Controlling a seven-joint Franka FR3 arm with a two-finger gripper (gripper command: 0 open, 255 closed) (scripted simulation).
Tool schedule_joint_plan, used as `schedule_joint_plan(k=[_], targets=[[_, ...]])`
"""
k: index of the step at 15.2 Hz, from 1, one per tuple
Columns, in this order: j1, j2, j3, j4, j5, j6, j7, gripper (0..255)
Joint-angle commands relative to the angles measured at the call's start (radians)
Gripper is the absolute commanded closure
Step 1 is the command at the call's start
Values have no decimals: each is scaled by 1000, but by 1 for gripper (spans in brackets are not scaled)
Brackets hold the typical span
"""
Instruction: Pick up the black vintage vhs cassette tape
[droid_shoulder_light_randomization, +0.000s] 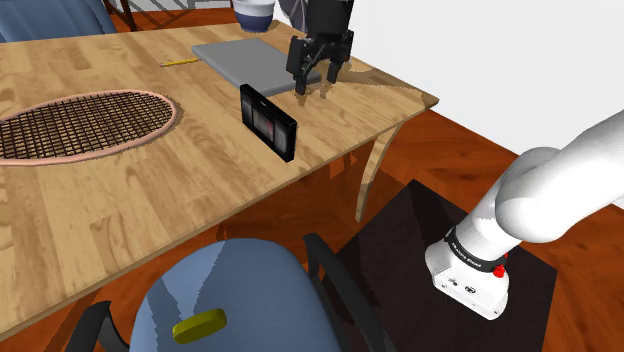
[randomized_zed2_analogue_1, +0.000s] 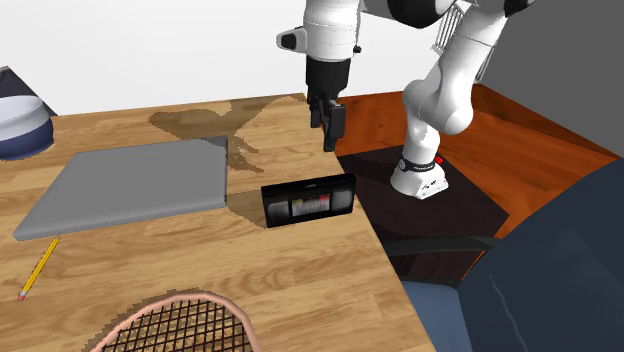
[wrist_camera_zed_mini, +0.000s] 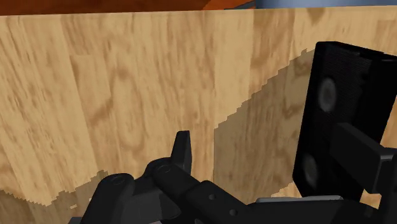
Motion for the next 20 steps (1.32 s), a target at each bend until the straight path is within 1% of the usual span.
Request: schedule_joint_plan(k=[1,7,8,15,17,18,20], targets=[[5,62,31,47,-8,7,55,0],[37,299,112,257,-78,-2,226,0],[40,306,113,263,-81,-2,230,0],[41,312,113,169,-84,98,233,0],[41,312,113,168,-84,98,233,0],[40,313,112,171,-84,97,233,255],[40,314,112,172,-85,96,232,255]])
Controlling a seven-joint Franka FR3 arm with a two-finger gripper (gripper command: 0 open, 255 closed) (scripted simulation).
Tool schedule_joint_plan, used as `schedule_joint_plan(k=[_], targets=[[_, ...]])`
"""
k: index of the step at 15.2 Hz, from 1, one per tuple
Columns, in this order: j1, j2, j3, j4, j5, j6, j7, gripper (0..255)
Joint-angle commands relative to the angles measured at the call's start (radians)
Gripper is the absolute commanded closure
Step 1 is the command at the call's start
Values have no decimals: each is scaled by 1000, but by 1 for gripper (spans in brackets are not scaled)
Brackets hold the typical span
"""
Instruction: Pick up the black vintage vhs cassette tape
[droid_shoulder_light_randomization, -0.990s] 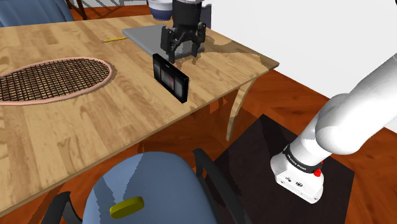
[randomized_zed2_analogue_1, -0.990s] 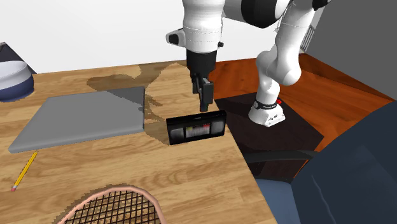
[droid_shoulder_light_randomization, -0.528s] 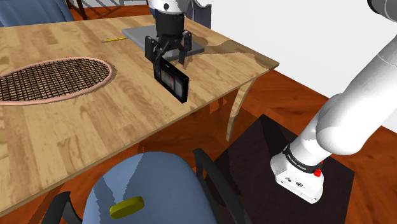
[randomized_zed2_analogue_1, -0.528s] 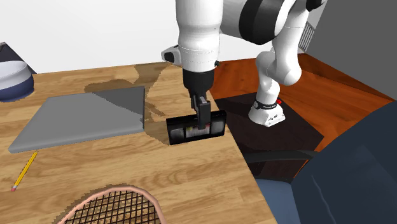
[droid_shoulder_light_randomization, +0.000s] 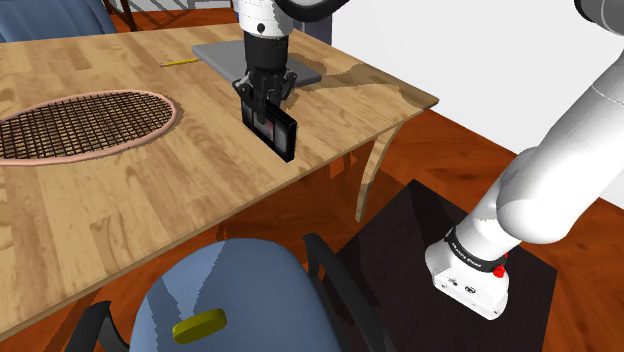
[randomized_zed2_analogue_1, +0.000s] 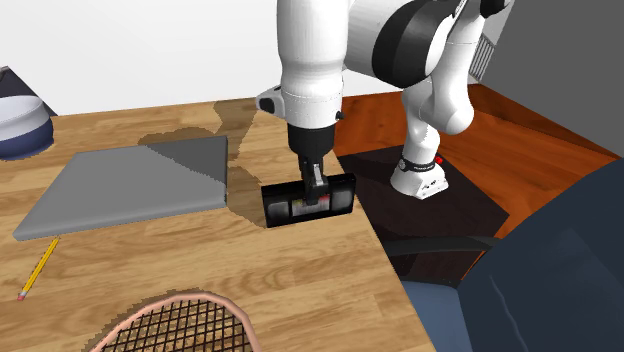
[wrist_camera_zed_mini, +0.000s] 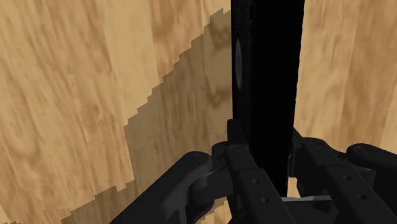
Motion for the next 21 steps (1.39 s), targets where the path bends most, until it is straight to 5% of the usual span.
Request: schedule_joint_plan(k=[1,7,21], targets=[[0,0,0,0,0,1,0,255],[0,-1,0,-3,0,2,1,255],[1,-2,1,184,1,-186,-1,255]])
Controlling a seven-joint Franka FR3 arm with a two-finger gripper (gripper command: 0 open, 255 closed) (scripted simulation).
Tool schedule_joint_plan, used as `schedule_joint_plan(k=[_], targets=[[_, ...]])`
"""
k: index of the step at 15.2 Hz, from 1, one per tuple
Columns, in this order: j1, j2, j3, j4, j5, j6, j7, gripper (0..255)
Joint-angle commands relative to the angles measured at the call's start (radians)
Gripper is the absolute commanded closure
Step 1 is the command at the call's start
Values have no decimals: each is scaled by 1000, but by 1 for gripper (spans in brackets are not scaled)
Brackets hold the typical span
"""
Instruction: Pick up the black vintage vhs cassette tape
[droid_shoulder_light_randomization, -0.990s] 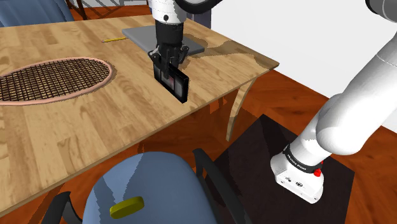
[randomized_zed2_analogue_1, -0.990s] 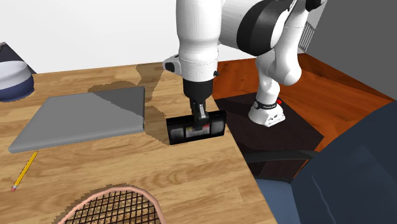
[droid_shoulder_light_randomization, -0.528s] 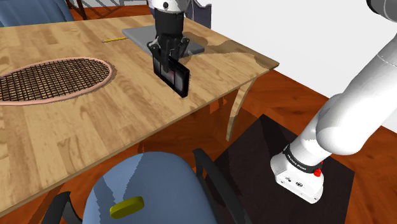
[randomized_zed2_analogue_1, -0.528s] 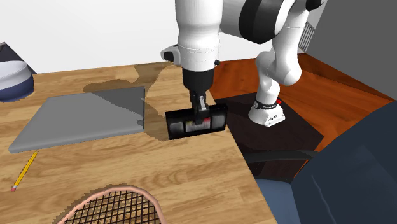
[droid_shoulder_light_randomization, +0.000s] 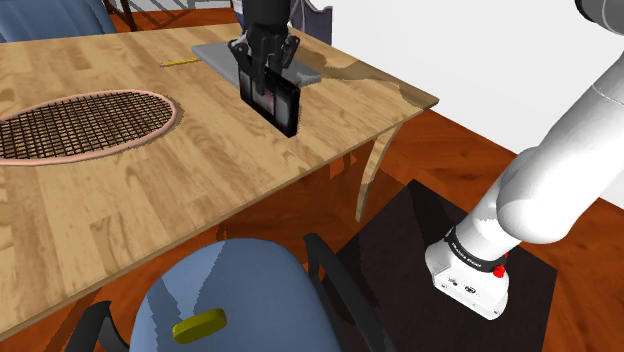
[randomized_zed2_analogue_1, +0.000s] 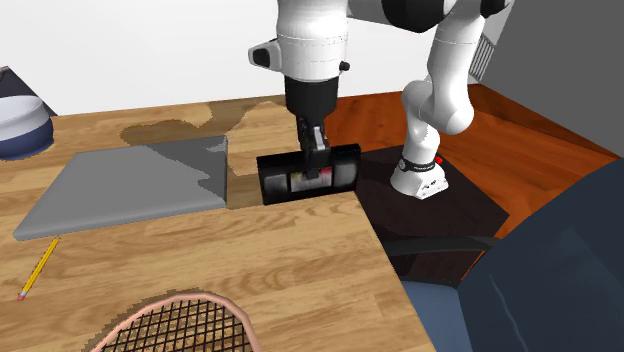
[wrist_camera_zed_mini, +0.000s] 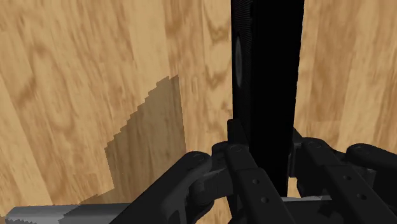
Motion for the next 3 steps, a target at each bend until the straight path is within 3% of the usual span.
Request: schedule_joint_plan(k=[1,3], targets=[[1,3,1,31,-1,-28,1,255],[1,3,1,33,-1,-30,1,255]])
